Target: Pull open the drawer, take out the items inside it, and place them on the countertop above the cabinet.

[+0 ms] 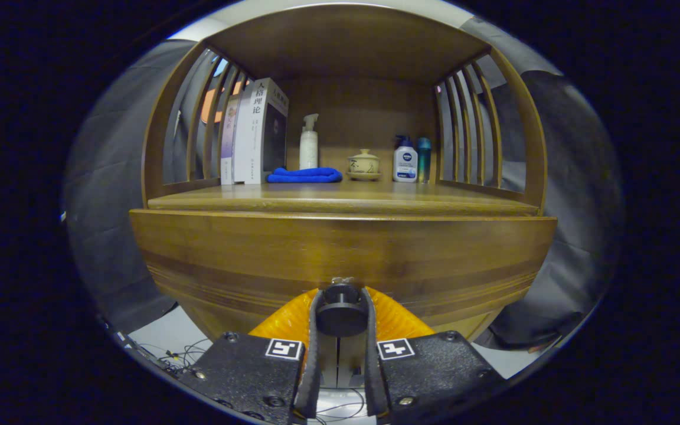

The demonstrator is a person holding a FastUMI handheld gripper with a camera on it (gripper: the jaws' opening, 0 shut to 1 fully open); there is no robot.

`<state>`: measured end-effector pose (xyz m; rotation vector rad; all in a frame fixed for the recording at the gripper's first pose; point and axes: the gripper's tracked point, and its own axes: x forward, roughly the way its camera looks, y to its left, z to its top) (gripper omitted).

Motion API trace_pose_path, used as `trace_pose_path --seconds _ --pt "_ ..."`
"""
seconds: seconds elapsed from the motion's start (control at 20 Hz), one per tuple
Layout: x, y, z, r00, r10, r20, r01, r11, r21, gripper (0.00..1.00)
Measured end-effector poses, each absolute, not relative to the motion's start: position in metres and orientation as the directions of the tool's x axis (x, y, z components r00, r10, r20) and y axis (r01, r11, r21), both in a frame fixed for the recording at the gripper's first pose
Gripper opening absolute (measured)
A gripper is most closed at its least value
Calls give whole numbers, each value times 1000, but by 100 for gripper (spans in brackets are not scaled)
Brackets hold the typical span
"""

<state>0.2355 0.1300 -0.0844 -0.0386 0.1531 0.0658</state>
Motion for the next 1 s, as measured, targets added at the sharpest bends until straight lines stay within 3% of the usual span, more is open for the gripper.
trace_pose_path --seconds 1.0 --pt "113 121 -100 982 93 -164 -97 995 -16 33"
